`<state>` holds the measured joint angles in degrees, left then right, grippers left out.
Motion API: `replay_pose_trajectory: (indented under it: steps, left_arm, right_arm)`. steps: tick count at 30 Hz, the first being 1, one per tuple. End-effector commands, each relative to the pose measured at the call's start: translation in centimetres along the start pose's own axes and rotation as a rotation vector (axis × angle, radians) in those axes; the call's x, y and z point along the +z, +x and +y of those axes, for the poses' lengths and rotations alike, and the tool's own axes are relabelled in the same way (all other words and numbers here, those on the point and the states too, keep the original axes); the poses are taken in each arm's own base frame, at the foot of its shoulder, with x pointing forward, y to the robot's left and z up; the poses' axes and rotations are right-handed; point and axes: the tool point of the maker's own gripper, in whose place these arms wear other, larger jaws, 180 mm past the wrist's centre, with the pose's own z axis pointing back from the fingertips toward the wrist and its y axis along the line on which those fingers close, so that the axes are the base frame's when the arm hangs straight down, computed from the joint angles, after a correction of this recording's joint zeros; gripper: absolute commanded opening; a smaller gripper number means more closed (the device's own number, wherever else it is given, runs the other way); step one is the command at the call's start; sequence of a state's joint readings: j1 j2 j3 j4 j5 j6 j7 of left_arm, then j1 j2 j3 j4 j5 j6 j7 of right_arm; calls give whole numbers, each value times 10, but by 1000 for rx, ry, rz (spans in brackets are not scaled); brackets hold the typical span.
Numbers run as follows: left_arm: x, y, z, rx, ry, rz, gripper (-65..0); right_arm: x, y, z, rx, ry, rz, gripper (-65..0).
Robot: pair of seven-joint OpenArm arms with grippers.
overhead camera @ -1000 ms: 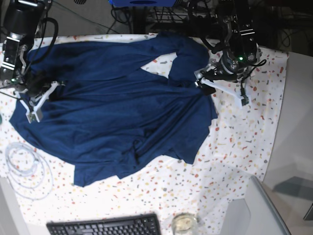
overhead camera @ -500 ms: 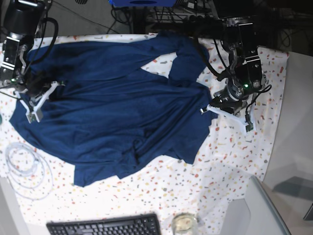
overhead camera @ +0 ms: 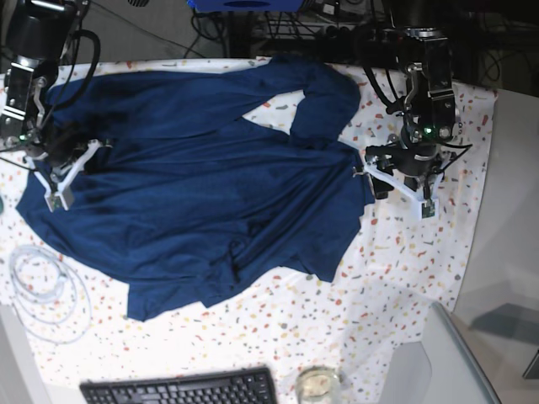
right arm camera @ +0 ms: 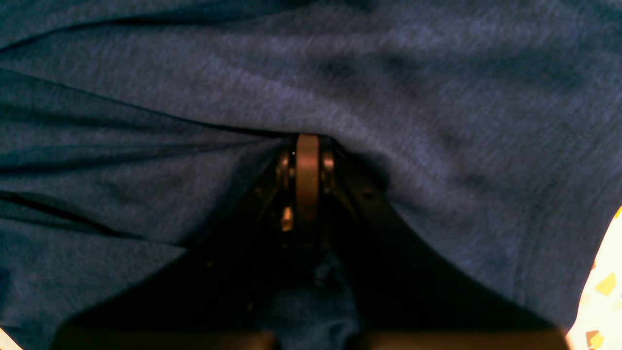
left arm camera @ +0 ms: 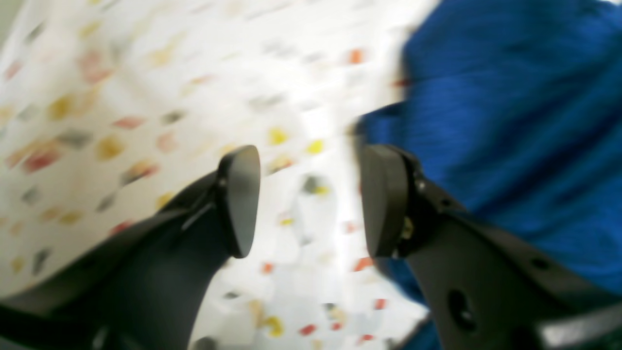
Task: Layout the t-shirt on the table in an organized manner, then fold the t-shirt properly
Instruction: 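Drag the hem with the left gripper to smooth the shirt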
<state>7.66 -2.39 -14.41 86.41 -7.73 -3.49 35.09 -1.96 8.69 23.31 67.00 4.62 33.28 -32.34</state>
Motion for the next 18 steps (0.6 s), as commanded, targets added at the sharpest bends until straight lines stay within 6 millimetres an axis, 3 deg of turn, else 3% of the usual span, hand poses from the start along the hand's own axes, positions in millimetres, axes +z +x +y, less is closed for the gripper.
replay_pose_trajectory:
  steps: [1, 4, 9, 11, 15, 18]
  left_arm:
    - [1, 14, 0, -2, 1, -43, -326]
    - [-1, 9, -2, 10, -1, -31, -321]
    - [3, 16, -5, 4, -9, -53, -221]
    - [10, 20, -12, 13, -18, -75, -281]
    - [15, 25, -34, 54, -47, -98, -630]
    - [7, 25, -42, 80, -59, -88, -650]
  right_arm:
    - [1, -6, -4, 16, -11, 34, -650]
    - [1, -6, -4, 16, -11, 34, -650]
    - [1, -6, -4, 16, -11, 34, -650]
    - [1, -6, -4, 15, -11, 35, -650]
    - [1, -6, -4, 16, -10, 35, -650]
    - [1, -6, -4, 16, -10, 35, -650]
